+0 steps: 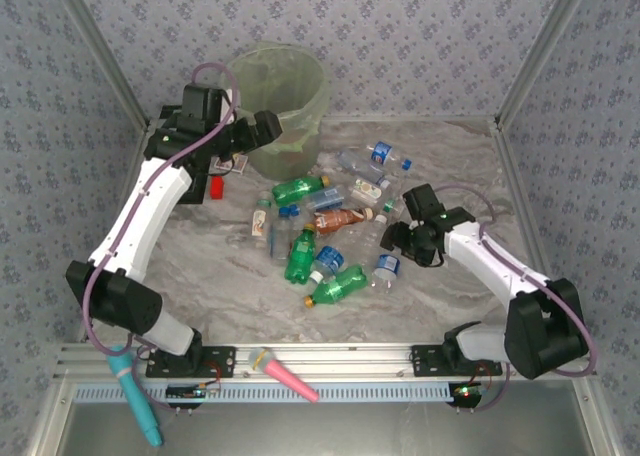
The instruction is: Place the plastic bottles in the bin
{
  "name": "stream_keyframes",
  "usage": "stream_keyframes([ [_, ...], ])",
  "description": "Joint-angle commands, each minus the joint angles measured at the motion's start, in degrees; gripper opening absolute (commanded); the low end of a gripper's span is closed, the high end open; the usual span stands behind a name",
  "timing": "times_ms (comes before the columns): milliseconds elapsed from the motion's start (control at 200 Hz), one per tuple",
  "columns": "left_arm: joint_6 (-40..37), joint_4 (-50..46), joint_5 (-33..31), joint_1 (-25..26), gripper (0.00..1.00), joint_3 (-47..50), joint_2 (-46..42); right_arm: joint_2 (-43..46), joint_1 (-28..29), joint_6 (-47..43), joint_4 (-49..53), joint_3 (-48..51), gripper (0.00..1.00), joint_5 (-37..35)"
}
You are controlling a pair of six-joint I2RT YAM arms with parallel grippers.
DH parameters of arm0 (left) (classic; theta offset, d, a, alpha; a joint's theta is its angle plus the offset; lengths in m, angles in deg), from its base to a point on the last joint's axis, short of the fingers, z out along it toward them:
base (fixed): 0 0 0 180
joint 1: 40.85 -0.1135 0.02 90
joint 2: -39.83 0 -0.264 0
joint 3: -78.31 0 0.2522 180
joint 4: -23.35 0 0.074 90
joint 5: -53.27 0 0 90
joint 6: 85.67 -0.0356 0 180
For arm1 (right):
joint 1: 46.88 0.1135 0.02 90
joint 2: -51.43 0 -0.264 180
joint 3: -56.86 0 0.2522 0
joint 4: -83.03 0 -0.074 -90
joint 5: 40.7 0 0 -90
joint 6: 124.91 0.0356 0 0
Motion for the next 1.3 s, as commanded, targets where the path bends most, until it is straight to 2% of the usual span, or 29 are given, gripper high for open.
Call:
stream_keyframes([
  [0,-1.61,2.24,-0.28,0.07,1.0,0.2,-2.27,-2.34,0.6,1.34,-2.29,1.86,0.68,2.54],
  [250,-2.17,1.34,-1.21,0.0,1.0,-0.21,-2.85,-8.18,1.7,1.6,-6.36,3.6,0.68,2.95],
  [435,-2.22,1.34,-1.73,0.01,1.0,-0.55,-3.32,-9.98,1.79,1.42,-7.48,4.58,0.6,3.0],
  [565,-2.22,-0.11,-2.13,0.05,1.0,-0.5,-3.5,-8.21,1.62,0.72,-5.59,4.14,0.52,1.84],
  [810,-2.22,-0.24,-2.66,0.0,1.0,-0.5,-3.3,0.29,0.09,0.06,1.38,1.24,0.52,-1.4],
  [1064,-2.22,-0.68,-4.39,0.0,1.0,-0.98,-3.73,5.99,-3.45,-2.24,2.15,-10.65,0.52,-1.46],
  [1294,-2.57,-1.61,-6.84,-0.41,1.0,-0.86,-5.5,0.1,-3.94,-3.2,-7.12,-27.57,0.52,2.02],
])
